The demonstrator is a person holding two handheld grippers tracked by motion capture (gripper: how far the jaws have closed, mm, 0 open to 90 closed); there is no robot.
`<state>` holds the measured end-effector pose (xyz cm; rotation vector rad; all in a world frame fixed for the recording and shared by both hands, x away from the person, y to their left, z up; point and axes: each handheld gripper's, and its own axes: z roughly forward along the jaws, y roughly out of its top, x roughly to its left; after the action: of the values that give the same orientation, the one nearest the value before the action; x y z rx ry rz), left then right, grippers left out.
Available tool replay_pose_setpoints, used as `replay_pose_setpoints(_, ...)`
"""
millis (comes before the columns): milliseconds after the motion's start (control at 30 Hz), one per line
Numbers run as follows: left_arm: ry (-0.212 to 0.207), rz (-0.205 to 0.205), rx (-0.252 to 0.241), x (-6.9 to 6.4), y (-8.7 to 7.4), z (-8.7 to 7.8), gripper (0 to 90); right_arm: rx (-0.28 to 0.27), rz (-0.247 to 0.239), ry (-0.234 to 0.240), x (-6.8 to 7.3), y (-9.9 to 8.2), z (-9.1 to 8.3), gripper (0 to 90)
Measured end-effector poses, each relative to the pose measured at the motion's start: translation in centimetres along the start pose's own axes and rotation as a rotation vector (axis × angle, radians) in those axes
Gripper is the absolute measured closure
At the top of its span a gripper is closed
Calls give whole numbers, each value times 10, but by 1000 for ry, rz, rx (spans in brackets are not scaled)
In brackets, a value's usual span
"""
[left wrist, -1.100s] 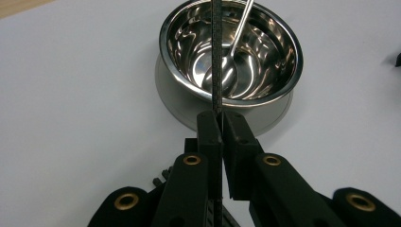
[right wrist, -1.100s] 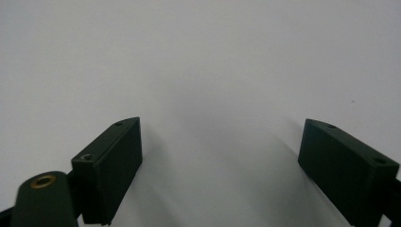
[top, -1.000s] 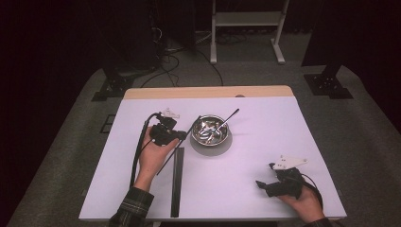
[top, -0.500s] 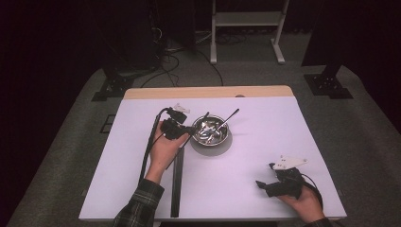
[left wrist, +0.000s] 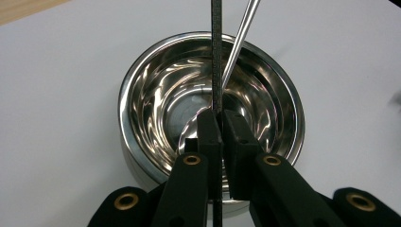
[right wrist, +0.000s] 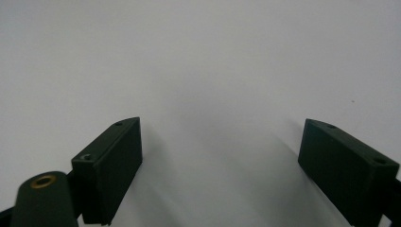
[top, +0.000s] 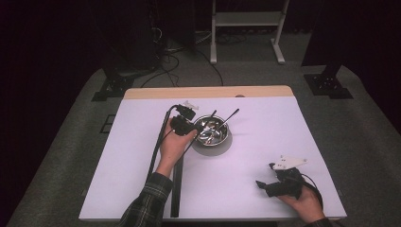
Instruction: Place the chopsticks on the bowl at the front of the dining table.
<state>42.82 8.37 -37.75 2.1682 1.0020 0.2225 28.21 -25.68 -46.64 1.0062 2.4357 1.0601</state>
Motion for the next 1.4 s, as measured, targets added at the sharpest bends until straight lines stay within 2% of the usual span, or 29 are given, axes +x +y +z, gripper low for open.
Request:
replay_pose_setpoints(500,-21,-28,-14,-1,13,21,867,-1,0,0,0,0,0,126)
replay_pose_setpoints(733,-28,-58,-29,1,19,31,867,-1,1,0,0,0,0,126)
replay_pose_setpoints(1067,-31,-61,-18,-1,28,46,866,0,1,0,0,0,0,126)
replay_pose_setpoints(1400,-35,-63,-1,-3,29,57,866,0,1,0,0,0,0,126)
